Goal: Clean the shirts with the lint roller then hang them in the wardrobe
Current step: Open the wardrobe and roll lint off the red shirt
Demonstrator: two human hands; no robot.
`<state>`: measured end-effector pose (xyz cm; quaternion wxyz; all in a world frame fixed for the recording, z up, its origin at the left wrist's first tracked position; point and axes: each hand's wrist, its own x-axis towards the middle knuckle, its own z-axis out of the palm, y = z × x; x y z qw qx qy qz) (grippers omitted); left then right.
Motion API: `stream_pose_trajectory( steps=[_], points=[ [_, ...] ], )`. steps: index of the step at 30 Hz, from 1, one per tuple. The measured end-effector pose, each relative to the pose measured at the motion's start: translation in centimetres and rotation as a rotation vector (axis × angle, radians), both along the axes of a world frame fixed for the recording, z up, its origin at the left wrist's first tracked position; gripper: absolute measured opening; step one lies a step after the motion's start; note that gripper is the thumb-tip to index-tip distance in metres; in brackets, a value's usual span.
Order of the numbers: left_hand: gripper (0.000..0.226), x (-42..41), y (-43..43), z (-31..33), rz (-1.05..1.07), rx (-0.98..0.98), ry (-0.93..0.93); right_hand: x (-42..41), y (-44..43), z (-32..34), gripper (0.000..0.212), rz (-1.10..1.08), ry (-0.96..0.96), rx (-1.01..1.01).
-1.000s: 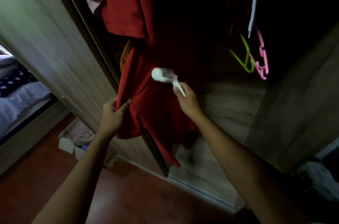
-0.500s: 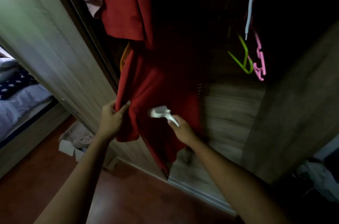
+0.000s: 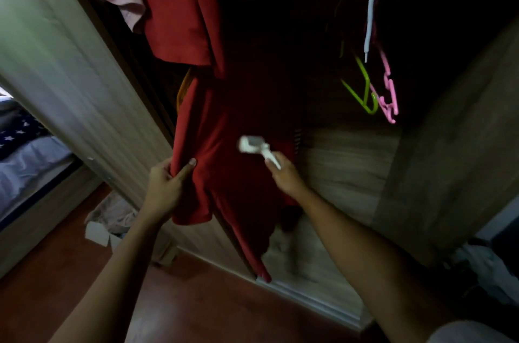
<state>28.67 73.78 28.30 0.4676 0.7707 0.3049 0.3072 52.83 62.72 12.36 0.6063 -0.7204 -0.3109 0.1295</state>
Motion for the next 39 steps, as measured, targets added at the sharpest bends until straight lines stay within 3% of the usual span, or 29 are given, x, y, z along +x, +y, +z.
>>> stream_pose_trajectory(
  steps=[3, 6, 12, 17, 23, 28, 33, 39],
  points=[
    [0.024, -0.1, 0.1, 0.0, 0.003, -0.005, 0.014, -2.6, -1.4, -3.6, 0.018, 0.134, 0.023, -0.134],
    [0.028, -0.2, 0.0, 0.1, 0.005, -0.011, 0.008, -2.4, -1.6, -3.2, 0.017, 0.141, 0.011, -0.143],
    [0.024, -0.1, -0.3, 0.1, -0.023, -0.028, 0.02, 2.0, -0.4, 5.8, 0.013, -0.026, 0.036, 0.048],
    [0.025, 0.3, -0.3, 0.0, -0.018, -0.039, 0.015, 2.4, -0.9, 12.4, 0.023, -0.046, 0.069, 0.25],
    [0.027, 0.5, -0.1, -0.4, 0.007, -0.069, -0.006, -1.5, 0.0, 3.8, 0.022, -0.002, 0.002, 0.149],
    [0.021, 0.5, -0.2, -1.0, 0.018, -0.069, -0.001, -5.1, -1.0, -4.7, 0.021, 0.082, 0.203, -0.072],
    [0.019, 0.5, -0.8, -1.0, 0.005, -0.071, -0.023, -1.1, -1.4, -0.5, 0.022, -0.003, 0.379, -0.083],
    [0.021, 0.6, -1.0, -1.1, -0.009, -0.101, -0.057, 4.6, -1.1, 3.9, 0.033, -0.162, 0.576, 0.06]
  ],
)
